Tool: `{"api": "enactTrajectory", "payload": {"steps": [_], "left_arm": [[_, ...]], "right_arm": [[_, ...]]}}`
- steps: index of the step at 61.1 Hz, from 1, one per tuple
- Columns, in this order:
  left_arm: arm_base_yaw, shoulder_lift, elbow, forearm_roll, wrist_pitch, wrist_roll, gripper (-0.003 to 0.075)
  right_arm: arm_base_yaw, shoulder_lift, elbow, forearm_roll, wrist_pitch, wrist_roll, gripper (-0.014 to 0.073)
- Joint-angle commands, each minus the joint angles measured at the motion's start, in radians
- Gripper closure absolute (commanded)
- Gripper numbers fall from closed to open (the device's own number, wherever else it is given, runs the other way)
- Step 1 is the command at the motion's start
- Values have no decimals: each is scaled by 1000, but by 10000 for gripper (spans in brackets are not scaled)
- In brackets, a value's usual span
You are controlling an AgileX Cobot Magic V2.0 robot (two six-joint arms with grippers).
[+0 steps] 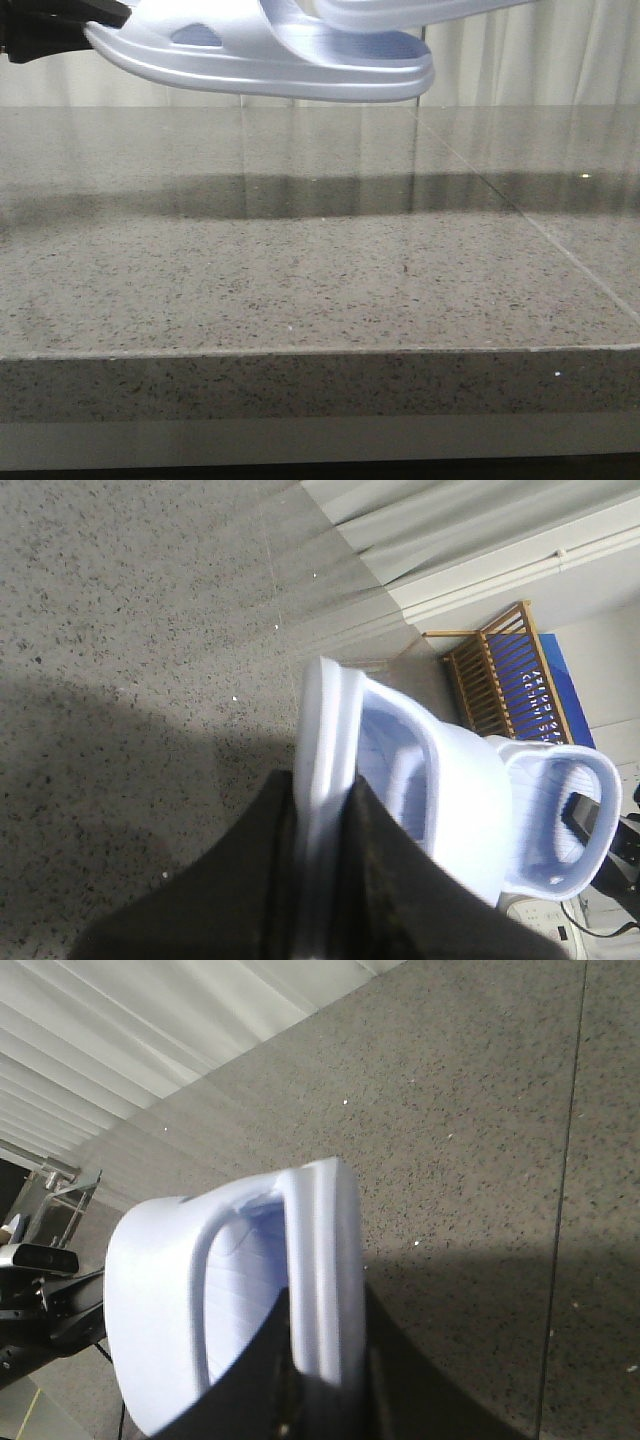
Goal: Insert blue slippers together front up
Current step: 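Bring the right gripper's slipper toward the left, nesting it onto the first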
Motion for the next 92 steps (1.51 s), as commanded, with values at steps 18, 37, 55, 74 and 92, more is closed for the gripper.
{"api": "enactTrajectory", "payload": {"steps": [18,37,55,74,92], "left_arm": [[-7,-30,-32,-115,20,-1,741],[-7,-30,-32,-115,19,-1,741],[-7,-30,-32,-91,19,-1,741],[-7,-30,-32,-71,23,-1,741],[-7,-30,-32,-71,32,-1,741]], "right_arm": [[313,76,-27,132,-264,-17,659],[462,203,-27,216,-303,-17,659],[449,215,-27,244,-225,-32,659],[442,227,-27,315,-177,-140,659],[462,312,-27,362,-113,-159,659]]}}
